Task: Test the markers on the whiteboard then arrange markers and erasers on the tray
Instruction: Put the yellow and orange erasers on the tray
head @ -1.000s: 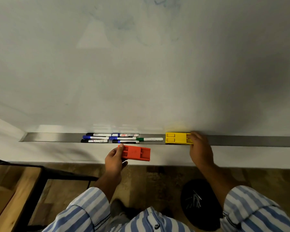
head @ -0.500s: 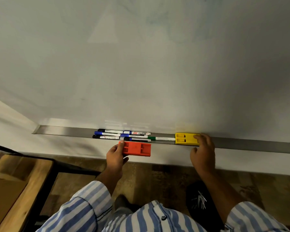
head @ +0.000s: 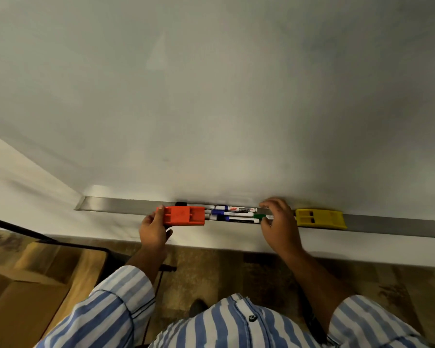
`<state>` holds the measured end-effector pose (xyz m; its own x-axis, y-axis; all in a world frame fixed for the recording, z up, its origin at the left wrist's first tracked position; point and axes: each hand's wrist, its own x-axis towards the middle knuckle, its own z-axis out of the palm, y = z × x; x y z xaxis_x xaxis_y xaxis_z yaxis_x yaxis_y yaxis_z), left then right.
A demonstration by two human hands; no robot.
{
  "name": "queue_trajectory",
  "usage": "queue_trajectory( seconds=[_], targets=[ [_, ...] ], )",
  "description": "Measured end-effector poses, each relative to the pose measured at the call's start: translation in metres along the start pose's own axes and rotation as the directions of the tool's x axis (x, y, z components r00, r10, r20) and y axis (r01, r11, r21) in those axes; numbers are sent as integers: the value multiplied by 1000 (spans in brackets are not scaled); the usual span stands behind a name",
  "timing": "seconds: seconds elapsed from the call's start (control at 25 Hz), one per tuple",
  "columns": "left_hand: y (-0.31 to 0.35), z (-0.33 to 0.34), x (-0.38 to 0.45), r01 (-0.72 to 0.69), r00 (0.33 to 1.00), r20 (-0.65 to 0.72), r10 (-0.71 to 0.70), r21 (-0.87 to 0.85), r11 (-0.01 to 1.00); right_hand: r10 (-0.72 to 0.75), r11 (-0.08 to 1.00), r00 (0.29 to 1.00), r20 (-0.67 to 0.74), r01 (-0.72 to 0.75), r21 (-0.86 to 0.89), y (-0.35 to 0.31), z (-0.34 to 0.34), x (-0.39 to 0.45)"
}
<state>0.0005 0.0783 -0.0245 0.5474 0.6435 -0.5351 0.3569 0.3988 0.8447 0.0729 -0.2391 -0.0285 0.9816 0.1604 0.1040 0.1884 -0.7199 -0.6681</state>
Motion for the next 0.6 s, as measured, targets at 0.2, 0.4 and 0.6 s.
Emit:
queue_trajectory(
  seconds=[0.2, 0.4, 0.6],
  targets=[
    [39, -41, 60, -61, 993, -105, 56, -49, 997, 33, 999, 999, -15, -33, -2, -21, 25, 0],
    [44, -56, 100, -90, 985, -142, 93, 32, 995, 102, 994, 994, -39, -103, -24, -23, 42, -14],
    [41, -64, 119, -124, 977, -160, 141, 112, 986, 169, 981, 985, -44, -173, -89, -21, 41, -28]
  ],
)
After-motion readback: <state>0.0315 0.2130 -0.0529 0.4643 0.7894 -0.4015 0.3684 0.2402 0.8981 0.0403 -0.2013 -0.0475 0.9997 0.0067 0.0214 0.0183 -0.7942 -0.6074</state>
